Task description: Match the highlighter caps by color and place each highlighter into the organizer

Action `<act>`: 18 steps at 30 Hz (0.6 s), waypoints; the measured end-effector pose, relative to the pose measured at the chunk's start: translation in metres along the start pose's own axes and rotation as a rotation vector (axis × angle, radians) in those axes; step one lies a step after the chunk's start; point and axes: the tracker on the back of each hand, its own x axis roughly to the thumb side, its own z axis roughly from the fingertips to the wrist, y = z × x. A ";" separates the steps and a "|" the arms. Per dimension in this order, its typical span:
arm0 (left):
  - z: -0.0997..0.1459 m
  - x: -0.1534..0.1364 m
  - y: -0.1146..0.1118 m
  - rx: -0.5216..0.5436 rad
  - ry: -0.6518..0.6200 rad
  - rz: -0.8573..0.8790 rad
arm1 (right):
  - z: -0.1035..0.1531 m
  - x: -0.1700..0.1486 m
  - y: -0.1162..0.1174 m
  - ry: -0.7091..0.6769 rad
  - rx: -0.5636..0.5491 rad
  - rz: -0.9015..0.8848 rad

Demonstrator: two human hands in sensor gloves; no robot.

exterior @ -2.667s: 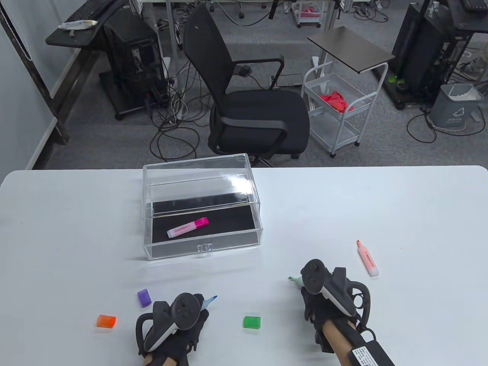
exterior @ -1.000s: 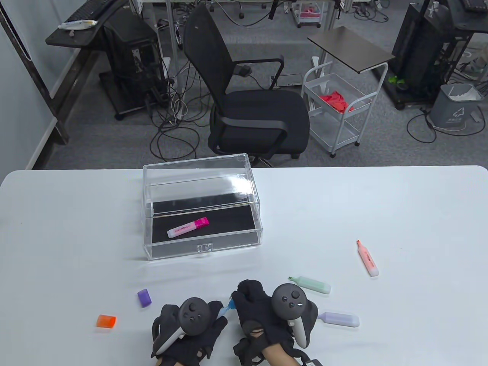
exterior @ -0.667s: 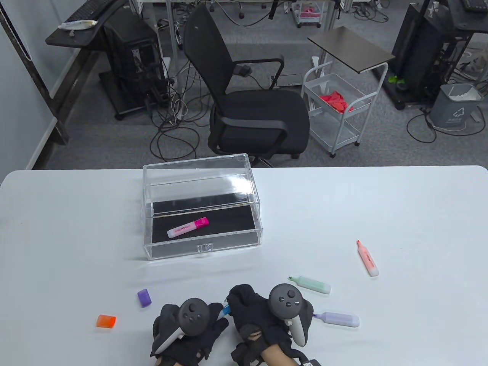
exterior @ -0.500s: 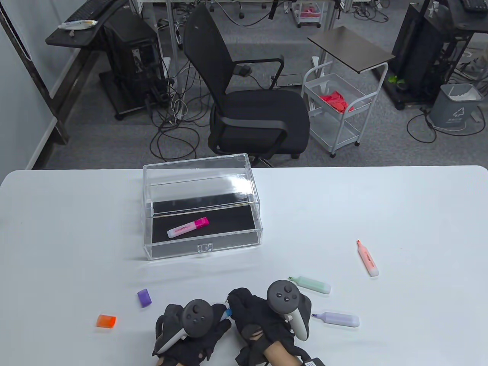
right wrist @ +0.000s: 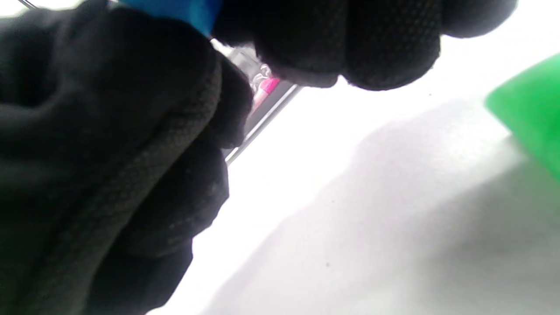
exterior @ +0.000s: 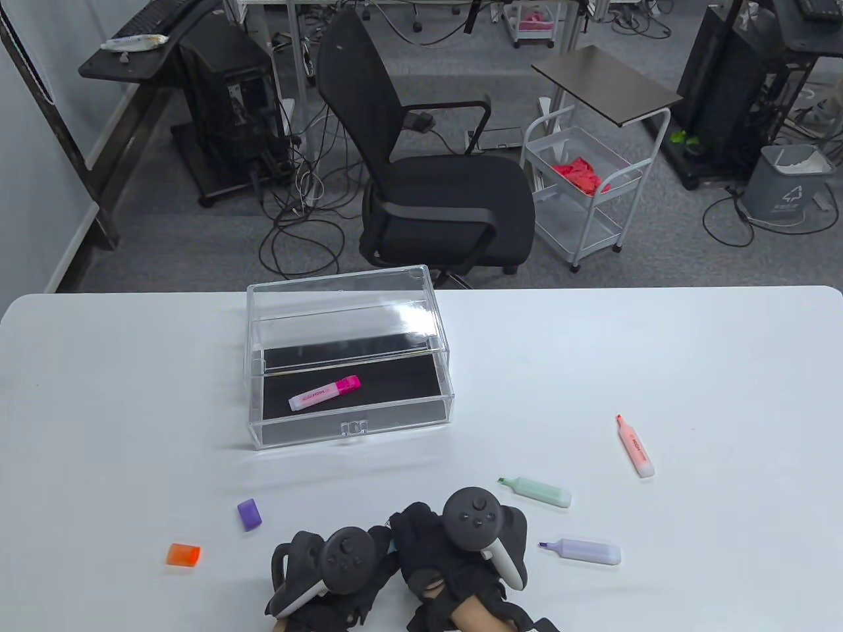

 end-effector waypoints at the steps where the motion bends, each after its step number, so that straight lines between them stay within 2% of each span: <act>1: 0.000 0.001 0.001 0.004 -0.003 0.002 | 0.000 0.001 0.000 -0.008 -0.002 0.002; 10: 0.000 -0.005 0.003 0.025 0.044 0.020 | 0.000 0.003 0.001 -0.059 -0.008 -0.032; 14: 0.001 -0.012 -0.001 0.008 0.083 0.004 | 0.002 0.010 -0.001 -0.051 0.019 0.086; 18: 0.000 -0.019 -0.002 0.005 0.112 -0.021 | 0.008 0.020 -0.016 -0.076 -0.032 0.233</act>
